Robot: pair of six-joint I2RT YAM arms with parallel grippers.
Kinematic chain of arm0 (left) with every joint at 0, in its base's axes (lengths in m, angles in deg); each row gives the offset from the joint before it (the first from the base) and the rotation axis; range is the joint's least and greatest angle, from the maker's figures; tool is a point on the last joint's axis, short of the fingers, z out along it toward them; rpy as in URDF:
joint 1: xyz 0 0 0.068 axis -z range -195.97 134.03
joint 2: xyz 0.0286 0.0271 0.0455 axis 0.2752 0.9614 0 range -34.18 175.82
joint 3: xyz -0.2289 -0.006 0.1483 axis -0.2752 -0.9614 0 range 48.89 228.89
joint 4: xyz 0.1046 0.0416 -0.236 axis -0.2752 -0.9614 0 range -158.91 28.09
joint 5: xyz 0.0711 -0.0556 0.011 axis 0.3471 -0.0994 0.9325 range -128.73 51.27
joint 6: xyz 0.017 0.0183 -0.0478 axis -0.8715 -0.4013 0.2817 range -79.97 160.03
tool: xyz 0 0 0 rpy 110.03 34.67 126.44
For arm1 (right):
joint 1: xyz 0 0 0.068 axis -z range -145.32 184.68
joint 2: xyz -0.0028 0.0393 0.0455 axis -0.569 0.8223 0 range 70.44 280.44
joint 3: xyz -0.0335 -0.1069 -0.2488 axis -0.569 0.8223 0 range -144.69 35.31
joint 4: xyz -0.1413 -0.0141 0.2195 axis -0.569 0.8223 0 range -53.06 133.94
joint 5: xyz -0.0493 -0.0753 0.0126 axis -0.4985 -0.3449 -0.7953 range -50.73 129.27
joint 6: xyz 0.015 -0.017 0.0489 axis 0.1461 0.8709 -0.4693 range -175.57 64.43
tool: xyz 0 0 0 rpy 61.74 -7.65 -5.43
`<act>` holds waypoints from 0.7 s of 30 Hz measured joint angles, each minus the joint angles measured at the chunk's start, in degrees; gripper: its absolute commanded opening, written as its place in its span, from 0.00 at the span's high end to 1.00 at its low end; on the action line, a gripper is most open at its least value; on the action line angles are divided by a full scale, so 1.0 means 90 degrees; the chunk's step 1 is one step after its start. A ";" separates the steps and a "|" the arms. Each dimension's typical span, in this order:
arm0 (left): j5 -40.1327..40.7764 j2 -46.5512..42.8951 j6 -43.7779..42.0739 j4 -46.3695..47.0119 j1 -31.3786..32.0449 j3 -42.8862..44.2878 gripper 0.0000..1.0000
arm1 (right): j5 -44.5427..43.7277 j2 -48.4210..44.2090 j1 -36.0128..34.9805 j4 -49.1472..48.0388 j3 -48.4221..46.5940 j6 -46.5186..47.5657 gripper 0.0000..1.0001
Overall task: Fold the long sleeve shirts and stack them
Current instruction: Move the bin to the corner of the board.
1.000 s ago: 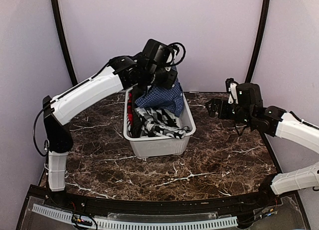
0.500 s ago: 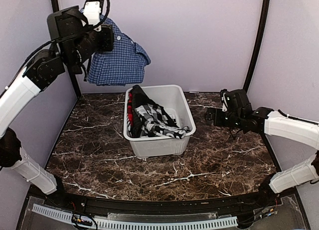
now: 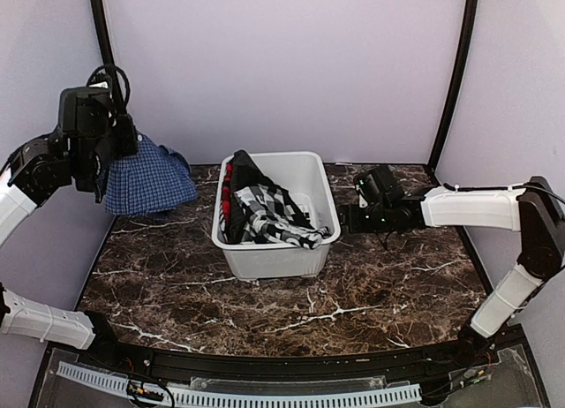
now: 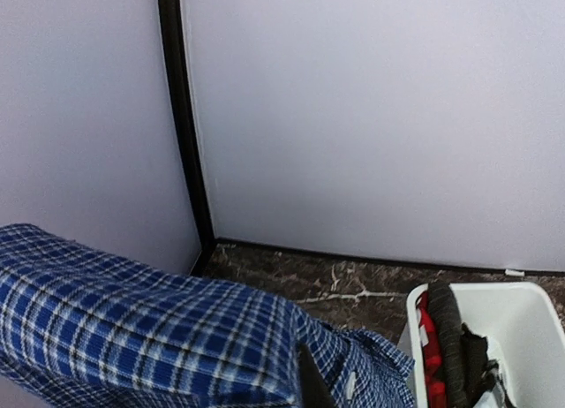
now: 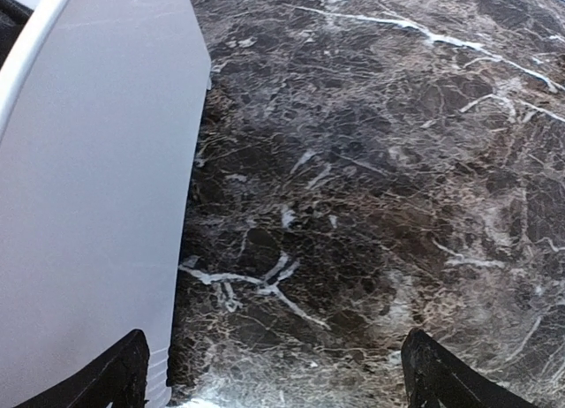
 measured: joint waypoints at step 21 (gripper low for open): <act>-0.3538 -0.2412 0.2943 -0.2856 -0.0505 -0.2759 1.00 | 0.1690 0.6431 -0.1350 -0.0376 -0.8177 0.0175 0.01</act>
